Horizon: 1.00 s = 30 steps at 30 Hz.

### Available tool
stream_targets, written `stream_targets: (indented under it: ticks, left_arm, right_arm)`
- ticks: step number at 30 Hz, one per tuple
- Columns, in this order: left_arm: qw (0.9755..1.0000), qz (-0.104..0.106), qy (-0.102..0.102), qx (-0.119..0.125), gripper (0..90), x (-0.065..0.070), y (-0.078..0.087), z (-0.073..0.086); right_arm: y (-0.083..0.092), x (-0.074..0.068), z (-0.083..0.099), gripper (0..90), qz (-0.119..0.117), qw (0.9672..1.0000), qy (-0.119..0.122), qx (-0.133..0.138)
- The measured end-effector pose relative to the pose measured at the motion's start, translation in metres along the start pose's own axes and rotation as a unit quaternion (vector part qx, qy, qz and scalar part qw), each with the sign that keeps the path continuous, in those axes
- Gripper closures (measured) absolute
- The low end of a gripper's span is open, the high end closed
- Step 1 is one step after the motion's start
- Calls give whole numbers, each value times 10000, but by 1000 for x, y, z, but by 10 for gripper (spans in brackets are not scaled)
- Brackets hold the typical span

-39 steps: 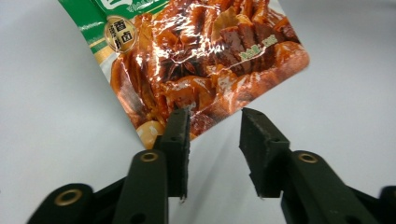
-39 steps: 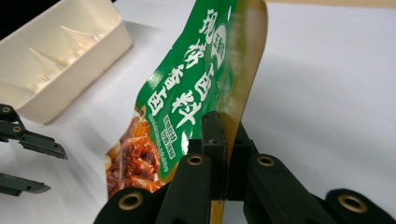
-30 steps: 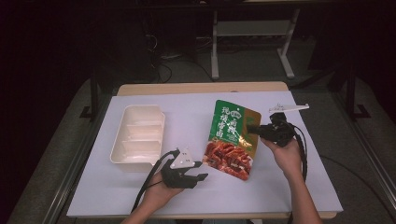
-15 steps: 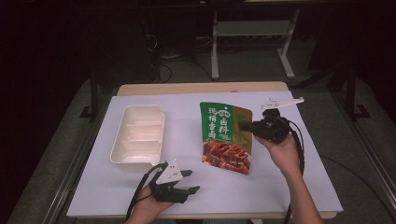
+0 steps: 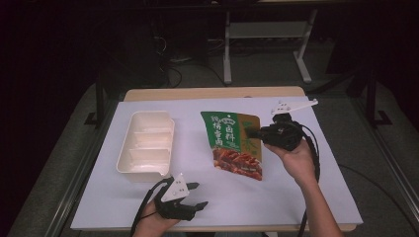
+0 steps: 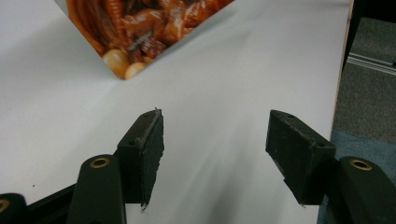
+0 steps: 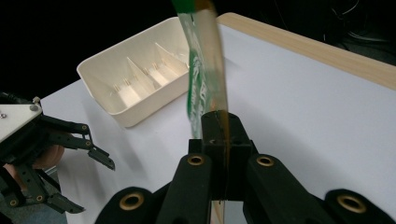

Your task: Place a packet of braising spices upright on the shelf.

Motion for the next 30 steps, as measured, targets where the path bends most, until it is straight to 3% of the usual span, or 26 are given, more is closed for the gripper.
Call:
stream_targets:
  ticks: [14, 16, 30]
  left_arm:
    - [10000, 47, 10, 80, 333, 1, 0, 4]
    - [10000, 47, -47, 71, 328, 1, 1, 4]
    - [9999, 35, 59, 148, 309, 2, 9, 5]
  right_arm:
    - [0, -8, -14, 900, -28, 9999, 109, 101]
    - [-1, -10, -17, 900, -60, 9998, 147, 113]
    - [-19, -21, -40, 900, -266, 9987, 420, 140]
Point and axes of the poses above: each handheld gripper's, and its own axes: y roughly backward along the jaws, z roughly out of its underside, x roughly to its right, the point moved 1 cm from there along -y, roughly forward along the jaws, and after that the axes turned 7 degrees about -z, right-handed, at the moved point
